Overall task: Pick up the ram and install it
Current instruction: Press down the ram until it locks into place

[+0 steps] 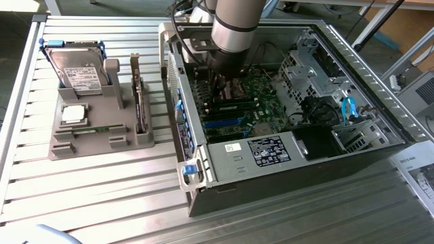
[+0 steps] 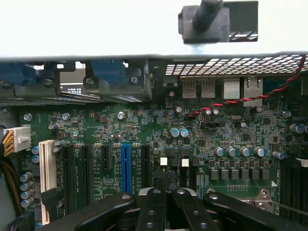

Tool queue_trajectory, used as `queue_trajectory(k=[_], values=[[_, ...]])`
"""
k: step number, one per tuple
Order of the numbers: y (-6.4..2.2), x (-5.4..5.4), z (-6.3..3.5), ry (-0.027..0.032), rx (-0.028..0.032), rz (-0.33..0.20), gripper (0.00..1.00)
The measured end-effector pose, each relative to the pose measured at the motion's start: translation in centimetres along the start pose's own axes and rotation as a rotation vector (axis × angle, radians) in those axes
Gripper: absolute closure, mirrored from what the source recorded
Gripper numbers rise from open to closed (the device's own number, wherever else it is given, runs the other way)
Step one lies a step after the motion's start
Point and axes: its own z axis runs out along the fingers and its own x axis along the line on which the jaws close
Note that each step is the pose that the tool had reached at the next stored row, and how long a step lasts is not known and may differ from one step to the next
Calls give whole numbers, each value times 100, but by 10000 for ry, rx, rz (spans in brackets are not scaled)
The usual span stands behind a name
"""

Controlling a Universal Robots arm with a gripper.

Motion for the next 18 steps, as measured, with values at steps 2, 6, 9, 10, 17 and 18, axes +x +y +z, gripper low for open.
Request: queue_trajectory(k=[2, 6, 9, 10, 17, 18], values=[[0, 0, 11, 2, 0, 0, 90], [0, 0, 16, 4, -2, 0, 90], [0, 0, 21, 1, -1, 1, 90], [0, 0, 24, 0, 0, 0, 90], [0, -1, 41, 1, -1, 1, 90], [0, -1, 41, 1, -1, 1, 90]])
